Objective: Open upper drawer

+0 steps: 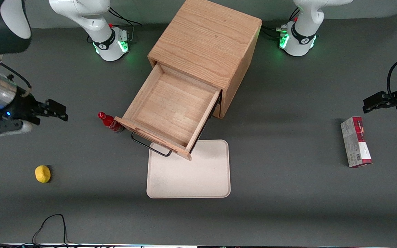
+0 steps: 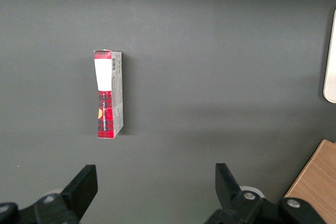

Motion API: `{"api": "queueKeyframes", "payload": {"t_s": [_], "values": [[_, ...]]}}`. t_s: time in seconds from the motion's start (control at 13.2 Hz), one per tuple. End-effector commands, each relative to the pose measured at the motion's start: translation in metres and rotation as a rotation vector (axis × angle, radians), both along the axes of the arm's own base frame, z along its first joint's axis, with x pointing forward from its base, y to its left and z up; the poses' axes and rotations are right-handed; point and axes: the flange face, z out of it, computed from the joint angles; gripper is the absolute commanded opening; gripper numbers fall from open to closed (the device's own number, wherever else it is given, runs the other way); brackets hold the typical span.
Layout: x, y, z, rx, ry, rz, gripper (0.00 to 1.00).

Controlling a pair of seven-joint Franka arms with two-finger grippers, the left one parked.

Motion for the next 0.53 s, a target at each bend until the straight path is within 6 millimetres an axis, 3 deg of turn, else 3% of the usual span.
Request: {"api": "queueKeyframes", "payload": {"t_s": [0.0, 0.45], "values": [[-0.061, -0.012, -0.001, 0.016, -0.016, -0.058, 1.0], [-0.06, -0.008, 0.011, -0.003, 0.005, -0.048, 1.0]]}}
